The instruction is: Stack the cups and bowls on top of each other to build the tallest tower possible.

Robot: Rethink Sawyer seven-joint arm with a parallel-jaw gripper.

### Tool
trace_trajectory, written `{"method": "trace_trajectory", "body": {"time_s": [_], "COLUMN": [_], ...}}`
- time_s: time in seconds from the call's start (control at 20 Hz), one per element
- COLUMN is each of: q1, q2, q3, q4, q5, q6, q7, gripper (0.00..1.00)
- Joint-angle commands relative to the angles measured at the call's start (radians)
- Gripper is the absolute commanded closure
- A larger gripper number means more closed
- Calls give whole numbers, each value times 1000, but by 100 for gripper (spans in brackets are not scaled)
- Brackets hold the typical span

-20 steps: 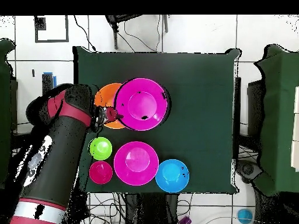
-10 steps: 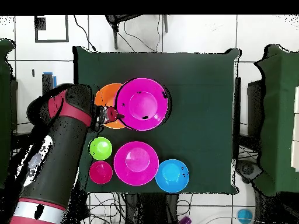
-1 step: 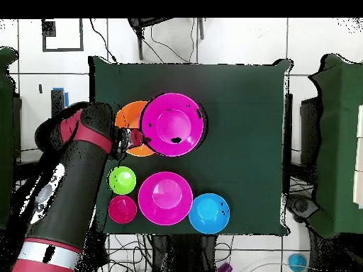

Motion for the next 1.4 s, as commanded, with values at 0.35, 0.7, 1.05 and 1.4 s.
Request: {"method": "trace_trajectory", "body": {"time_s": [0.35, 0.7, 1.05, 1.4], "q1": [-10, -11, -12, -9], "q2": [11, 11, 11, 13], "q3": [77, 76, 78, 75], "q4": [-3, -5, -5, -6], "q5": [5, 10, 11, 9], "q6": [-101, -86, -72, -66], "q7": [178, 171, 163, 164], "gripper": [100, 100, 100, 100]}}
